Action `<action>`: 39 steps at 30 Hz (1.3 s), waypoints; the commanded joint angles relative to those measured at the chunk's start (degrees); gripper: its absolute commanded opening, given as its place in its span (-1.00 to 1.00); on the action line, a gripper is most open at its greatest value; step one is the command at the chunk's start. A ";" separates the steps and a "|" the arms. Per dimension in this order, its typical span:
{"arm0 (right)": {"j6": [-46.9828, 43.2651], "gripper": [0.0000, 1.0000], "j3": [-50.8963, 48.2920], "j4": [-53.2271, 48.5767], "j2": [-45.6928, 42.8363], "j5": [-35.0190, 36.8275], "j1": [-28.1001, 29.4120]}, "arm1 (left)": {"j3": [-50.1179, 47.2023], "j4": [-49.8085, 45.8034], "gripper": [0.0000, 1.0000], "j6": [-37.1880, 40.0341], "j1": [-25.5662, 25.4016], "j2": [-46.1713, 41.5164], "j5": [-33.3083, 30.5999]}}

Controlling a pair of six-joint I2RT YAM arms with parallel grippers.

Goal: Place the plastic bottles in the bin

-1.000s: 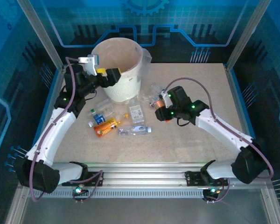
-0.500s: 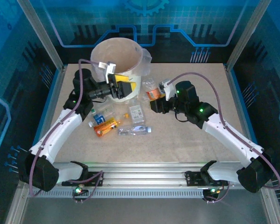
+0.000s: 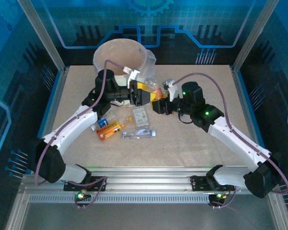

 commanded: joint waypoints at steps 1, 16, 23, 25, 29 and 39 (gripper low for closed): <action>0.69 -0.34 1.30 2.63 -0.67 -1.61 1.20 | 2.30 3.62 0.97 -0.09 -0.88 1.30 2.27; 0.36 -0.25 1.91 3.40 0.11 -2.31 2.96 | 2.03 13.84 0.08 -9.17 -1.04 4.94 4.41; -0.52 0.32 2.23 1.88 0.12 -1.13 3.47 | 2.03 12.25 -0.24 -7.52 -0.98 3.78 4.42; -1.18 0.68 2.45 0.87 -0.07 -1.19 3.66 | 2.25 10.31 -0.25 -5.74 -0.89 2.89 3.78; -2.90 0.99 2.54 -2.03 -1.06 0.98 4.40 | 2.97 5.05 -0.25 -1.48 0.33 0.31 0.53; -2.35 0.99 -1.29 -3.62 -6.12 10.08 4.76 | 11.63 -12.46 -0.28 8.78 6.32 -4.51 -21.31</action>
